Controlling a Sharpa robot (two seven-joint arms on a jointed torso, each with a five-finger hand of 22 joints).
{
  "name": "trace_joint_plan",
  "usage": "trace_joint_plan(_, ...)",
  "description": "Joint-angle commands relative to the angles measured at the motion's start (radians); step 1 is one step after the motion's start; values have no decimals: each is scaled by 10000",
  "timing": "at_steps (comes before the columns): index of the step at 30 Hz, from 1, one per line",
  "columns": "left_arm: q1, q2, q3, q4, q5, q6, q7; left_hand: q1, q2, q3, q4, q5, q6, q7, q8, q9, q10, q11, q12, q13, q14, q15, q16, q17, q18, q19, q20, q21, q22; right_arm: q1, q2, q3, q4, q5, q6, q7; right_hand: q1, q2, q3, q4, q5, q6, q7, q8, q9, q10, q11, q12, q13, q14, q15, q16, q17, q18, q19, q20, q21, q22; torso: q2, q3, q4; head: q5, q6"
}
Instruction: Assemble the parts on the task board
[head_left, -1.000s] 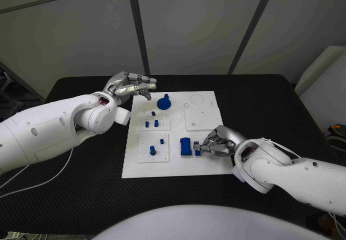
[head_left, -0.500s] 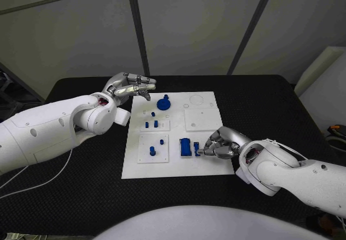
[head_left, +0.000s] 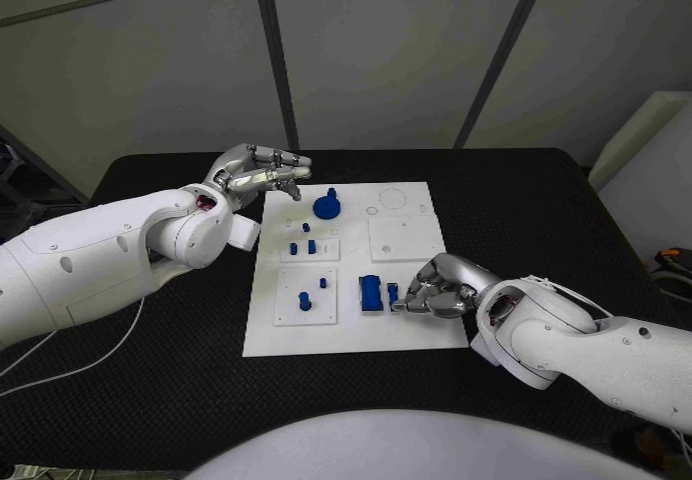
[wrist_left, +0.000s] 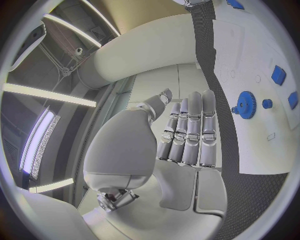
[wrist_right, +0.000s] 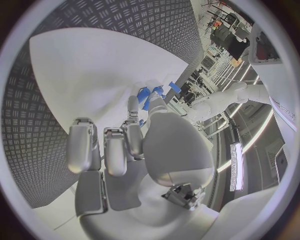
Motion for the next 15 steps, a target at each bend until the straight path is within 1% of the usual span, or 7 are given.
trace_joint_plan(1,10,13,6,3,19,104,95,-4,132,-77,9,-12,-23,45,-51,5,-70,20,61,10,-60,-1,-5,-8,-113,29,72,-65,-9,7,73,0,-95,-122,105,57,58,52,24,-63,-71,-39,-7,33,17,33,-1,16,442,912,-56,59,2034,-68,28,-28,23,449,1,0,12,16,-8)
trace_joint_plan(5,10,18,6,3,19,106,95,-4,132,-77,9,-12,-23,45,-51,5,-70,20,61,10,-60,-1,-5,-8,-113,29,72,-65,-9,7,198,0,-263,-141,118,13,79,86,27,-75,-74,-38,-10,37,19,41,-4,31,456,912,-57,57,2030,-70,33,-28,28,457,6,2,25,26,-34)
trace_joint_plan(11,9,25,6,1,19,107,96,-4,132,-77,9,-12,-23,45,-51,5,-70,20,61,10,-60,-1,-5,-8,-113,29,72,-65,-9,7,351,0,-502,-263,100,-24,138,155,36,-111,-79,-37,-19,47,23,55,-11,56,478,914,-61,62,2039,-71,39,-30,33,466,-4,-2,-4,43,-57)
trace_joint_plan(15,9,31,6,-2,19,111,96,-4,132,-77,9,-12,-23,45,-51,5,-70,20,61,10,-60,-1,-5,-8,-113,29,72,-65,-9,7,411,0,-582,-290,95,-5,181,182,36,-142,-89,-38,-25,53,26,61,-15,65,488,914,-65,64,2043,-72,42,-32,36,470,-5,-3,-3,45,-57)
